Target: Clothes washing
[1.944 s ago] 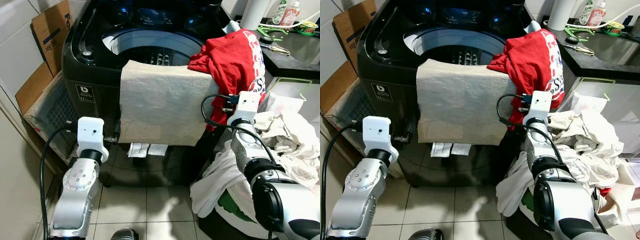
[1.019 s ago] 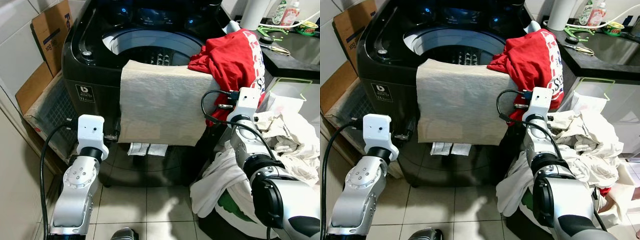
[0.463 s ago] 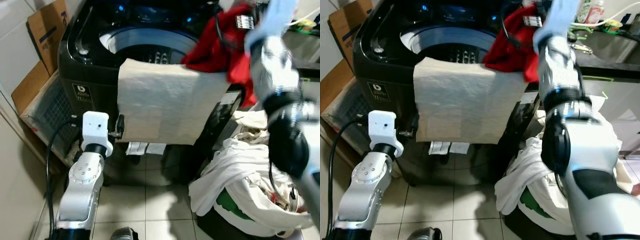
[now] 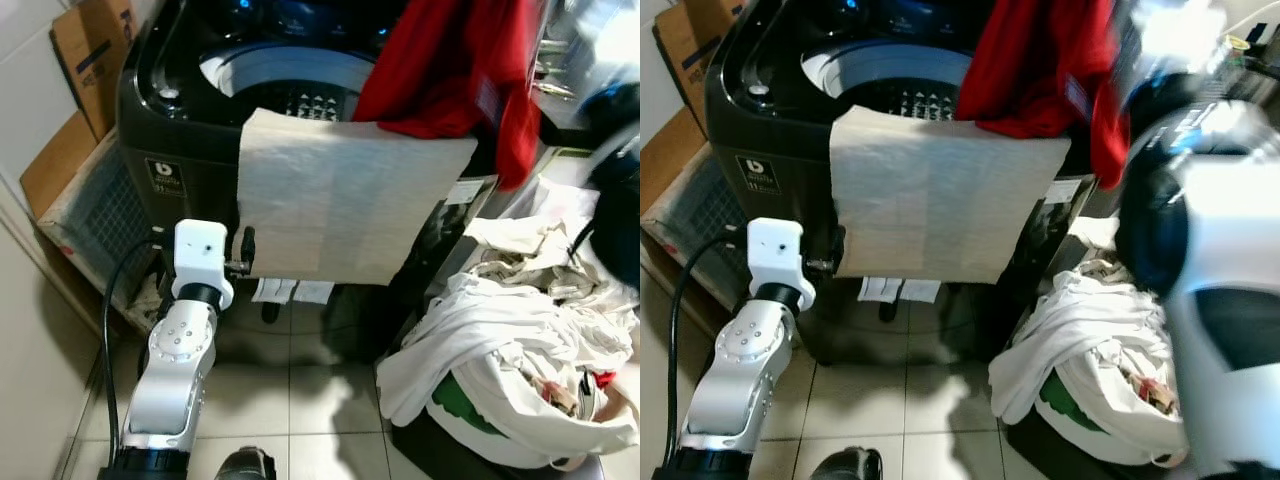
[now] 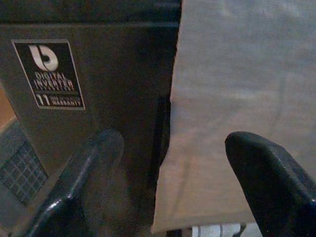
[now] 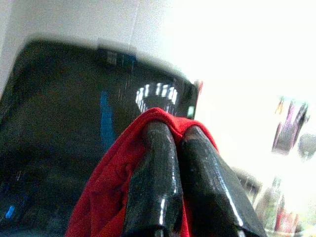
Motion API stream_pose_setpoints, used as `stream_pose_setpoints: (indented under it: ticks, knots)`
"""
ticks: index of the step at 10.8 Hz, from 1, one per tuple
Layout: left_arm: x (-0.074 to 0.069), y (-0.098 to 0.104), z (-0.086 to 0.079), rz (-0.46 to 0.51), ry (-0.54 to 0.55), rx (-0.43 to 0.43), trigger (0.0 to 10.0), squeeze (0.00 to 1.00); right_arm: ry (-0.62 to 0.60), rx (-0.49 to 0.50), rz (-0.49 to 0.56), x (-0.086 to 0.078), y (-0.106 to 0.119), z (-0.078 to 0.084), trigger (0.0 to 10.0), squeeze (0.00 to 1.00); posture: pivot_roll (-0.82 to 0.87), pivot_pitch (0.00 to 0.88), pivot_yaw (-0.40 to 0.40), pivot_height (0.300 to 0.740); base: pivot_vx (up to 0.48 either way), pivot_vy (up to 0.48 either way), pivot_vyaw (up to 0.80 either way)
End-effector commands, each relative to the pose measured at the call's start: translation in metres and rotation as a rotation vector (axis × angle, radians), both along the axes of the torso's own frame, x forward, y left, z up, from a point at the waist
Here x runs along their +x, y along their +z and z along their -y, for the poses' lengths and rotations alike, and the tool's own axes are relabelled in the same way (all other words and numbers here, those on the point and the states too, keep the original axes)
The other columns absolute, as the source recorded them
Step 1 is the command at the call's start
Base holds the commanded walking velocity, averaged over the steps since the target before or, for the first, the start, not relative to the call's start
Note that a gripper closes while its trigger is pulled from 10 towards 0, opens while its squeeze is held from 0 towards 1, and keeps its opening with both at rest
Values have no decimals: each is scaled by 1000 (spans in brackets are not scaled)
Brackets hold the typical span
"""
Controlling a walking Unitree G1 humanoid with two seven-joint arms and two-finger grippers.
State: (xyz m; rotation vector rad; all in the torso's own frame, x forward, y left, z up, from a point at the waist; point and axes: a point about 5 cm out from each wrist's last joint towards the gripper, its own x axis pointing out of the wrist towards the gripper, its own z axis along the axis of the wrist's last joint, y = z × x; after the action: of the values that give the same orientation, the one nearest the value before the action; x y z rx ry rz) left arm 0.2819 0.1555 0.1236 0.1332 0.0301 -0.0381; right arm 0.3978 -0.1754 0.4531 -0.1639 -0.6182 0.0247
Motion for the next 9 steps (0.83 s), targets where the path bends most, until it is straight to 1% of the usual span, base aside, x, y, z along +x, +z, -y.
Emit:
stream_pose_setpoints:
  ticks: [1, 2, 3, 4, 5, 6, 7, 8, 9]
  knots:
    - [3, 3, 8, 18, -26, 2, 10000, 0, -42, -40, 70, -12, 27, 6, 0, 0, 173, 0, -107, 740, 0, 0, 0]
    - [4, 3, 8, 19, -25, -4, 10000, 0, -55, -46, 85, -16, 34, 7, 0, 0, 173, 0, -111, 740, 0, 0, 0]
    - [6, 1, 10, 11, -18, -26, 10000, 0, -91, -54, 120, -25, 53, 12, 0, 0, 172, 0, -117, 740, 0, 0, 0]
    - [12, 12, 8, 77, 13, -81, 10000, 0, -119, -57, 153, -34, 67, 15, 0, 0, 172, 0, -123, 740, 0, 0, 0]
    - [29, 67, 3, 333, 79, -116, 10000, 0, -129, -44, 191, -41, 79, 17, 0, 0, 173, 0, -137, 740, 0, 0, 0]
    - [38, 110, 2, 480, 102, -170, 10000, 0, -131, -43, 207, -44, 82, 18, 0, 0, 178, 0, -144, 740, 0, 0, 0]
    - [42, 143, 0, 560, 87, -235, 10000, 0, -137, -58, 224, -46, 85, 17, 0, 0, 178, 0, -140, 740, 0, 0, 0]
    - [46, 161, 2, 589, 49, -279, 10000, 0, -146, -64, 238, -49, 90, 18, 0, 0, 170, 0, -130, 740, 0, 0, 0]
    - [47, 164, 7, 591, 23, -282, 10000, 0, -155, -58, 247, -52, 93, 20, 0, 0, 166, 0, -125, 740, 0, 0, 0]
